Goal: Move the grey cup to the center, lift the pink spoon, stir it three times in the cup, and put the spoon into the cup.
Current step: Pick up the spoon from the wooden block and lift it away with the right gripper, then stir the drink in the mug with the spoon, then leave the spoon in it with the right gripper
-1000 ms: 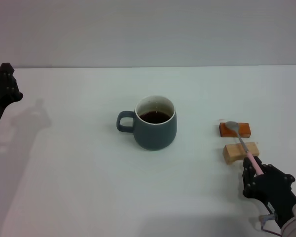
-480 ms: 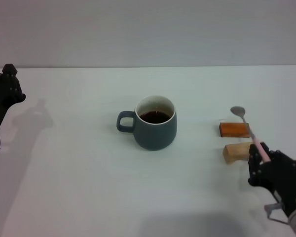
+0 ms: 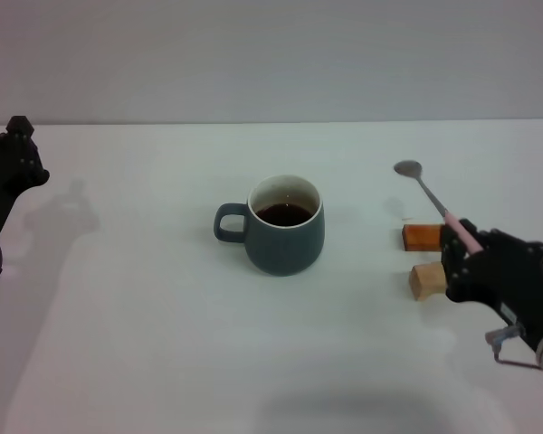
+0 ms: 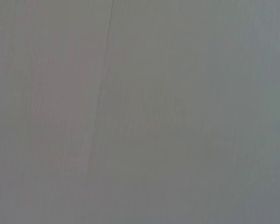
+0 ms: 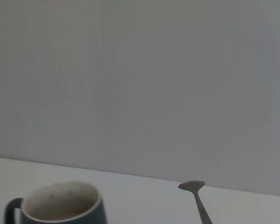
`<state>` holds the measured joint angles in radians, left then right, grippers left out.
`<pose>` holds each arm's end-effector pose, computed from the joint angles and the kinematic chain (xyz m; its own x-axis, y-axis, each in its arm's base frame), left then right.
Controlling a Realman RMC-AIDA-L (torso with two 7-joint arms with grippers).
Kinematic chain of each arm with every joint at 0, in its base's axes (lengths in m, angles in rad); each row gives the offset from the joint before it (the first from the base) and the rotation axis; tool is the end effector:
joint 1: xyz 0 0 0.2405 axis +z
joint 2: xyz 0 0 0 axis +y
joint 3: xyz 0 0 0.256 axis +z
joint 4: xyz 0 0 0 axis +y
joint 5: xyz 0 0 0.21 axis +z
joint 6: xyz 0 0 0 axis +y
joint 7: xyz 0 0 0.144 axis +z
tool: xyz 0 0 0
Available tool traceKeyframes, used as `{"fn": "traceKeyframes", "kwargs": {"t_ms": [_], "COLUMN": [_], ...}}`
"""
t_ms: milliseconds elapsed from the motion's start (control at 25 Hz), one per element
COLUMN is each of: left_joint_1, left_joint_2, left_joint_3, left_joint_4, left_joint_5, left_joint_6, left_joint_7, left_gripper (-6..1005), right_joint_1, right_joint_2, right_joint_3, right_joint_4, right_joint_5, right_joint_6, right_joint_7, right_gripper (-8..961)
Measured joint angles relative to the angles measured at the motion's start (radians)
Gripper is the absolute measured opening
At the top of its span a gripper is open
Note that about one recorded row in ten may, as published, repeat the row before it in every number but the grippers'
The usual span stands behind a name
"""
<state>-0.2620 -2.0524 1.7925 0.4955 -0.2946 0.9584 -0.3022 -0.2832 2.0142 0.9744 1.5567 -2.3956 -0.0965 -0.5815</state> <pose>-0.3230 0.3352 0.0106 0.6034 -0.0460 0.7961 0.7862 -0.1327 -0.6036 0.2221 0.2454 -0.0394 0.7738 -0.2620 -0.5767 -0.6332 -0.3442 -0.6933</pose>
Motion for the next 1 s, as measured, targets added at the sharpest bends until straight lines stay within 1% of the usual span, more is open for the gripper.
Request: {"fn": "traceKeyframes", "kwargs": {"t_ms": [120,160,280,360,400,480,520,560,600,640,680,720,760,800,920,960,1000], "left_joint_1": [0.0,-0.012,-0.015,-0.021,-0.023,-0.027,-0.029,-0.031,-0.032,-0.035,-0.036,-0.039,-0.043,-0.043,-0.046,-0.046,-0.046], "left_joint_2": [0.0,0.0,0.0,0.0,0.0,0.0,0.0,0.0,0.0,0.0,0.0,0.0,0.0,0.0,0.0,0.0,0.0], "left_joint_3": [0.0,-0.003,-0.004,-0.004,-0.005,-0.005,-0.005,-0.006,-0.005,-0.006,-0.006,-0.005,-0.006,-0.006,-0.006,-0.007,-0.007], "left_joint_4": [0.0,-0.01,-0.015,-0.019,-0.021,-0.025,-0.027,-0.028,-0.028,-0.028,-0.029,-0.032,-0.036,-0.036,-0.038,-0.038,-0.038], "left_joint_5": [0.0,0.0,0.0,0.0,0.0,0.0,0.0,0.0,0.0,-0.001,-0.003,-0.004,-0.006,-0.006,-0.008,-0.008,-0.008], "left_joint_6": [0.0,0.0,0.0,0.0,0.0,0.0,0.0,0.0,0.0,0.0,0.0,0.0,0.0,0.0,0.0,0.0,0.0], "left_joint_7": [0.0,0.0,0.0,0.0,0.0,0.0,0.0,0.0,0.0,0.0,0.0,0.0,0.0,0.0,0.0,0.0,0.0], "left_gripper": [-2,-2,-2,-2,-2,-2,-2,-2,-2,-2,-2,-2,-2,-2,-2,-2,-2], "right_joint_1": [-0.001,-0.001,0.003,0.023,0.023,0.046,0.058,0.089,0.089,0.124,0.124,0.142,0.178,0.178,0.248,0.304,0.304], "right_joint_2": [0.007,0.013,0.032,0.042,0.042,0.046,0.048,0.05,0.05,0.051,0.051,0.052,0.053,0.053,0.057,0.057,0.057], "right_joint_3": [0.042,0.061,0.11,0.156,0.156,0.188,0.201,0.229,0.229,0.255,0.255,0.27,0.3,0.3,0.357,0.403,0.403], "right_joint_4": [0.076,0.11,0.185,0.249,0.249,0.292,0.31,0.347,0.347,0.374,0.374,0.385,0.402,0.402,0.411,0.41,0.41], "right_joint_5": [-0.045,-0.067,-0.113,-0.132,-0.132,-0.134,-0.134,-0.134,-0.134,-0.133,-0.133,-0.129,-0.12,-0.12,-0.097,-0.074,-0.074], "right_joint_6": [0.116,0.163,0.286,0.408,0.408,0.49,0.53,0.613,0.613,0.691,0.691,0.727,0.797,0.797,0.903,0.983,0.983], "right_joint_7": [-0.005,-0.005,-0.005,-0.005,-0.005,-0.006,-0.006,-0.006,-0.006,-0.002,-0.002,0.001,0.005,0.005,0.023,0.046,0.046], "right_gripper": [145,145,145,145,146,146,146,146,146,146,146,146,145,145,145,145,146]}}
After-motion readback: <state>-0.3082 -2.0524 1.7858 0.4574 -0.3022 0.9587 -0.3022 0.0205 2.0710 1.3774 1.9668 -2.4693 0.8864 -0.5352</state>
